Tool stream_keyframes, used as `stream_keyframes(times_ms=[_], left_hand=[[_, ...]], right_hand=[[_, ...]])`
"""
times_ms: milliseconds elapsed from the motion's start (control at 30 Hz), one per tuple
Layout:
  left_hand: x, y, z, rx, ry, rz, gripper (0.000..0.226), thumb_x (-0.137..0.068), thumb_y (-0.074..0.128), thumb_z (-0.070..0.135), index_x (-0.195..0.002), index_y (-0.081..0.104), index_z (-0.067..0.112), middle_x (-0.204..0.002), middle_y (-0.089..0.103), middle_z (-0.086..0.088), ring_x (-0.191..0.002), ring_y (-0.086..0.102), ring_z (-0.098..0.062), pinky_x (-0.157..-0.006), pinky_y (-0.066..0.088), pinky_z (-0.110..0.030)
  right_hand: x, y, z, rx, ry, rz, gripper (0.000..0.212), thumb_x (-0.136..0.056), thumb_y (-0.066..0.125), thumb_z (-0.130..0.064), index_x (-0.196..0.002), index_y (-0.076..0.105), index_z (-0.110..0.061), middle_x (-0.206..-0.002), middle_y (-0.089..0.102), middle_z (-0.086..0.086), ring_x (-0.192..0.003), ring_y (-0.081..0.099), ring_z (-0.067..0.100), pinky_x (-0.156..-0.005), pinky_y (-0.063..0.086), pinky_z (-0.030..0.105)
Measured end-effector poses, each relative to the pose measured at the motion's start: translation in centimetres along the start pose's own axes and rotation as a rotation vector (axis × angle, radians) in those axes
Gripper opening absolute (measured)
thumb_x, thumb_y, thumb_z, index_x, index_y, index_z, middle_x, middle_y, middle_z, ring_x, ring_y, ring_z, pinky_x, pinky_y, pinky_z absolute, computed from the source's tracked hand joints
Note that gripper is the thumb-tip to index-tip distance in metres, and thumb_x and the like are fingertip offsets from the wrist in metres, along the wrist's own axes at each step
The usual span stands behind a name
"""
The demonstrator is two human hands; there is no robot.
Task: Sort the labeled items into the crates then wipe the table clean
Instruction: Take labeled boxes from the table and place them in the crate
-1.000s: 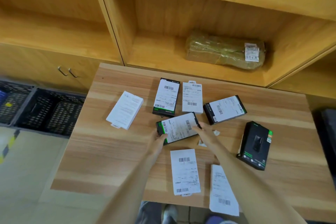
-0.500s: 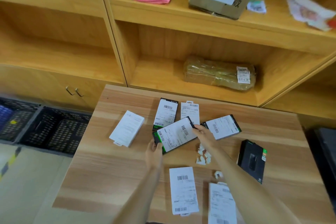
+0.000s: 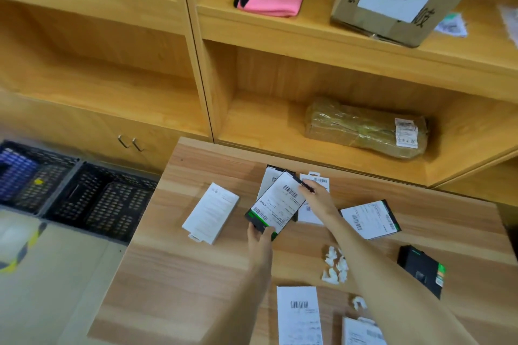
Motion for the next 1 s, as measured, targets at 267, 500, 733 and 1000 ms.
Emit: stream_keyframes(times_ms=[267,500,733,1000], left_hand=[[-2.0,0.0,-1.4,0.019,-0.056,-0.018,0.055,-0.087,0.066,0.025,-0.136,0.041,0.033,-0.133,0.056,0.011,-0.118,0.060,-0.014,-0.102,0.047,-0.036],[-4.5,-1.0,-1.6,-0.039,-0.091,0.075,0.035,-0.088,0.071,0.015,-0.115,0.049,0.020,-0.119,0.059,-0.001,-0.104,0.066,-0.018,-0.083,0.058,-0.031],[-6.1,-2.0,-2.9,-0.012,-0.140,0.091,0.036,-0.084,0.077,0.022,-0.108,0.050,0.020,-0.120,0.059,-0.005,-0.109,0.062,-0.021,-0.084,0.054,-0.032],[-4.2,-3.2,-2.9,-0.075,0.068,0.241,0.042,-0.095,0.062,0.027,-0.131,0.047,0.011,-0.121,0.064,0.000,-0.110,0.061,-0.012,-0.080,0.047,-0.019]], right_hand=[[-5.7,1.4,-1.5,0.054,-0.013,0.030,0.045,-0.097,0.057,-0.036,-0.138,0.057,-0.016,-0.142,0.054,0.000,-0.130,0.050,0.021,-0.095,0.039,0.031],[-8.6,2.4,-1.1,0.156,-0.057,-0.031,0.038,-0.103,0.043,-0.026,-0.140,0.054,-0.020,-0.143,0.053,-0.001,-0.118,0.055,0.020,-0.087,0.045,0.029],[-8.0,3.1,0.8,0.117,-0.005,-0.023,0.034,-0.099,0.048,-0.045,-0.114,0.065,-0.020,-0.109,0.066,0.000,-0.103,0.062,0.022,-0.075,0.044,0.033],[-3.4,4.9,2.5,0.132,0.027,-0.006,0.039,-0.102,0.045,-0.041,-0.126,0.058,-0.013,-0.109,0.063,0.002,-0.109,0.059,0.024,-0.094,0.048,0.044]])
Point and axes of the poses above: each hand's wrist, its own x-axis away from the middle knuckle, its own y-axis out of the palm, z = x × y, the point moved 3 cm from there along -x, towards the middle knuckle
